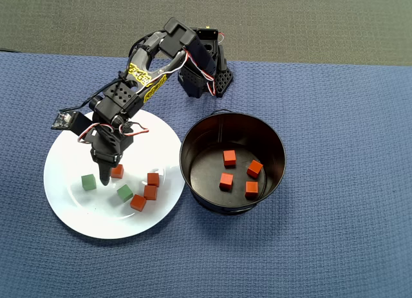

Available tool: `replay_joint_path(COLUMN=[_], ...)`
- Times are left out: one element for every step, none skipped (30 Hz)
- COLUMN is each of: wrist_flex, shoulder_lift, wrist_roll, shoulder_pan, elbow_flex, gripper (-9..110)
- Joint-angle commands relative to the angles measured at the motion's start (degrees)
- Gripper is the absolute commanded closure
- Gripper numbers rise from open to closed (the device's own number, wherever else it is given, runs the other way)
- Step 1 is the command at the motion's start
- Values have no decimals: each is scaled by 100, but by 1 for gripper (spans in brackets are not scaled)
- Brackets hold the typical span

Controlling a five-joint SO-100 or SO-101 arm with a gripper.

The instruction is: Pick up the red cubes from the white plate and place them in the black recipient

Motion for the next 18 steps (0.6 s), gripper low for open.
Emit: replay_joint_path(wrist_flex=[123, 149, 176, 211, 255, 290, 308, 316, 325, 334, 343, 352, 352, 352, 352, 352, 352, 352], shoulder_lift=[-53, -105, -176, -237, -299, -369, -422, -466, -519, -545, -571, -589, -598, -615, -633, -642, -659, -677], wrist_roll=[62, 62, 62, 62, 62, 70, 79, 79, 79, 79, 70, 62, 53, 44, 44, 26, 0, -26], shoulder_pan=[35, 35, 35, 35, 44, 53, 70, 79, 88, 97, 97, 97, 97, 79, 53, 26, -9, -53], elbow_flex=[-510, -563, -615, -677, -747, -817, -879, -932, -967, -1002, -1020, -1028, -1028, -1028, -1020, -1011, -1002, -993], gripper=[78, 78, 78, 78, 78, 78, 78, 79, 79, 79, 79, 79, 79, 79, 79, 79, 79, 79])
